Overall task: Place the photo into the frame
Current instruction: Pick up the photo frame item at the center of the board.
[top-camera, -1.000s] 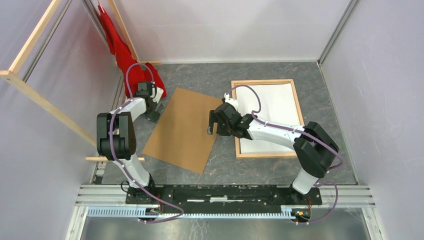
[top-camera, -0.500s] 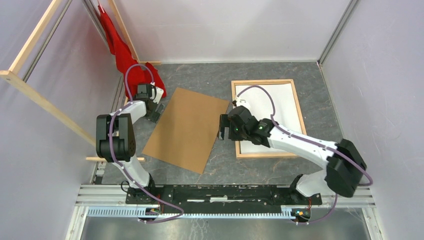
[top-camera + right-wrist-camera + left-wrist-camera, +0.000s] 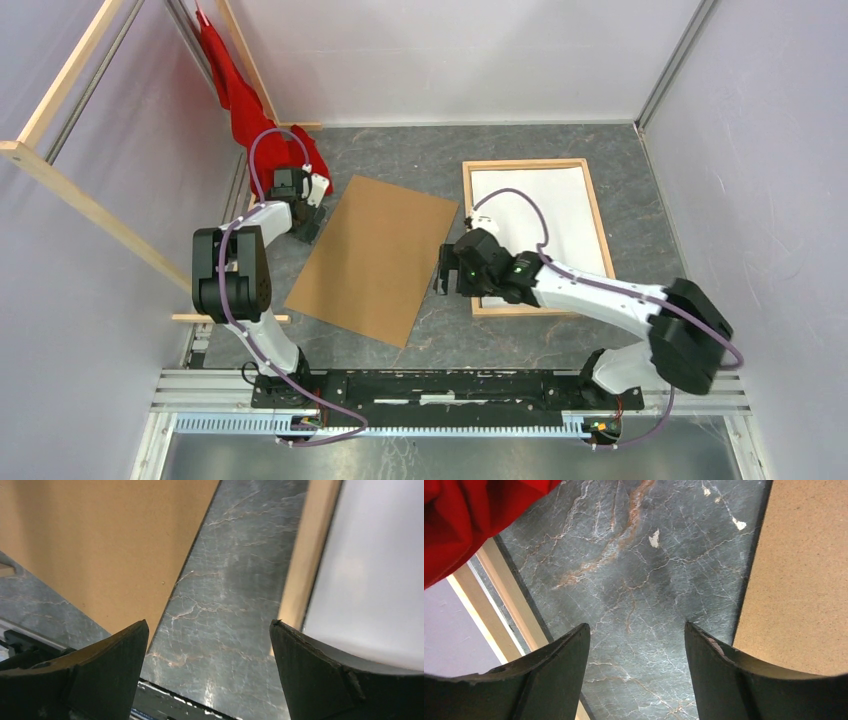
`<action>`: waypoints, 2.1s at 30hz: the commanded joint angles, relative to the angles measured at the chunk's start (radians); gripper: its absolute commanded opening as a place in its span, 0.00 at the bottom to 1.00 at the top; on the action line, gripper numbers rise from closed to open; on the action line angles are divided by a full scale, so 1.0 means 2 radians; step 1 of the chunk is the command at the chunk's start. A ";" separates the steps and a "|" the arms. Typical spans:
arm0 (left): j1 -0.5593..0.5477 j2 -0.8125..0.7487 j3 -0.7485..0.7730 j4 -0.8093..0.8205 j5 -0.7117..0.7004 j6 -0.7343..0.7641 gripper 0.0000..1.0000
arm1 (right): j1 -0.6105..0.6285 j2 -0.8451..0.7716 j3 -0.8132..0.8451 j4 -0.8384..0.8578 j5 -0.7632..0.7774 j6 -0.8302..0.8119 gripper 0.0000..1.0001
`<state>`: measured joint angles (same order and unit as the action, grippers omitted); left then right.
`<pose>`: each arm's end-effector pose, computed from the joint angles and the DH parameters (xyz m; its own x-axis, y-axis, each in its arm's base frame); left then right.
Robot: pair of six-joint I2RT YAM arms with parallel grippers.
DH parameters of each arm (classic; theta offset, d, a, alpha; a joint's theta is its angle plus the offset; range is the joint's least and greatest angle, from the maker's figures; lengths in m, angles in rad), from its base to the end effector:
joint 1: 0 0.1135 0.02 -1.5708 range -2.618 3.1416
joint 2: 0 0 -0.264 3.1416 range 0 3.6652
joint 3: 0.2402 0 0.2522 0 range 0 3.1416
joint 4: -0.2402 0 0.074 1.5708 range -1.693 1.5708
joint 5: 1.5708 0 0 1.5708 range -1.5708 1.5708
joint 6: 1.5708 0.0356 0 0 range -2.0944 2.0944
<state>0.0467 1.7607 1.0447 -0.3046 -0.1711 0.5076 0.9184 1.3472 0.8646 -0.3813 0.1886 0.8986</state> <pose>0.3504 0.0224 0.1643 -0.8097 0.4417 -0.3864 0.2960 0.8759 0.3810 0.1735 0.2161 0.2275 -0.8403 0.1661 -0.5160 -0.0788 0.9044 0.4194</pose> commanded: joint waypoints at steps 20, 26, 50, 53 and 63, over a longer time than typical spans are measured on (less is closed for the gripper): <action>-0.008 0.068 0.062 -0.065 0.094 -0.025 0.68 | -0.014 0.196 0.088 0.126 0.065 0.033 0.98; -0.036 0.069 0.042 -0.064 0.087 -0.028 0.68 | -0.028 0.217 0.084 0.134 0.063 0.046 0.98; -0.075 0.065 0.005 -0.066 0.087 -0.024 0.64 | -0.040 0.211 0.098 0.298 -0.093 0.114 0.98; -0.076 0.066 0.008 -0.075 0.087 -0.022 0.64 | -0.037 0.190 0.094 0.343 -0.123 0.127 0.98; -0.077 0.065 0.008 -0.080 0.091 -0.016 0.63 | -0.029 0.143 0.066 0.485 -0.159 0.163 0.98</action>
<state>-0.0673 1.8374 1.1168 -0.3046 -0.1806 0.5121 0.8185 1.6993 0.9794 0.1356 0.0032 1.1305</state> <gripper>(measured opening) 0.627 0.985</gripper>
